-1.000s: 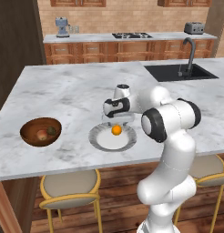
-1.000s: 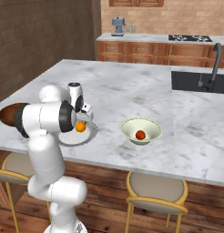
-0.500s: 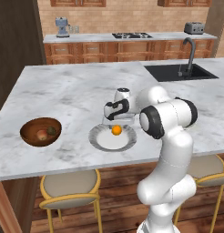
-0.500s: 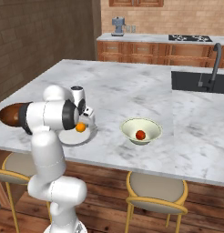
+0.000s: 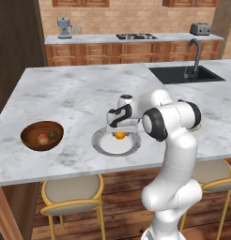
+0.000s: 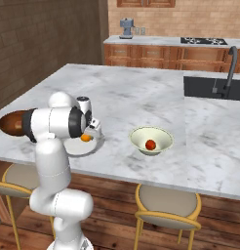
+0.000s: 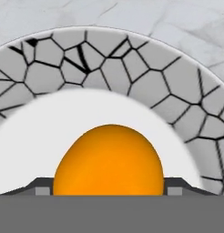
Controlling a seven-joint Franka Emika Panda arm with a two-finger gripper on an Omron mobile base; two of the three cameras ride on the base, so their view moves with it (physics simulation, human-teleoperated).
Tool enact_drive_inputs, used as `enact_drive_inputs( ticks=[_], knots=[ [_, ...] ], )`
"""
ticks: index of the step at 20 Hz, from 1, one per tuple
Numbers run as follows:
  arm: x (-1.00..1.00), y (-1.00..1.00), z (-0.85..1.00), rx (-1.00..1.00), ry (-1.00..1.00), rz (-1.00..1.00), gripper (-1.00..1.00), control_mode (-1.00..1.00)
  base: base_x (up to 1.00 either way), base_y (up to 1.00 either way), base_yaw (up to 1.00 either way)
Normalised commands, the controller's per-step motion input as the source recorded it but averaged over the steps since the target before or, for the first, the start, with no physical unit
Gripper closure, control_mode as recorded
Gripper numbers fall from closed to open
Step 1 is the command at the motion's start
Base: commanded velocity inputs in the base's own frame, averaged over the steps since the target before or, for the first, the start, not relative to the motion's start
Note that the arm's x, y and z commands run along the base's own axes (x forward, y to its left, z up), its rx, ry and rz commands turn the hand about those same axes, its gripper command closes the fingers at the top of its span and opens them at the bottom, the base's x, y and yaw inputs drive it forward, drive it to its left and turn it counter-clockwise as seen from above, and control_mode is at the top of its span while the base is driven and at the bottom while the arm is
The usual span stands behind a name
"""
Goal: Take the fruits from the plate on the dining counter and place two fruits in each bowl.
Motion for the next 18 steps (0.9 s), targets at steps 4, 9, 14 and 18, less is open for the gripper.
enact_drive_inputs(
  ticks=[4,9,14,18],
  knots=[
    [0.0,-0.23,0.66,0.0,-0.03,0.0,1.0,-1.0,0.0,0.0,0.0],
    [-0.34,-0.74,0.98,0.0,0.0,0.0,1.0,-1.0,0.0,0.0,0.0],
    [-0.16,-1.0,0.46,0.0,0.0,0.0,1.0,-1.0,0.0,0.0,0.0],
    [0.0,-1.0,0.17,0.0,0.0,-0.01,1.0,-1.0,0.0,0.0,0.0]
  ],
)
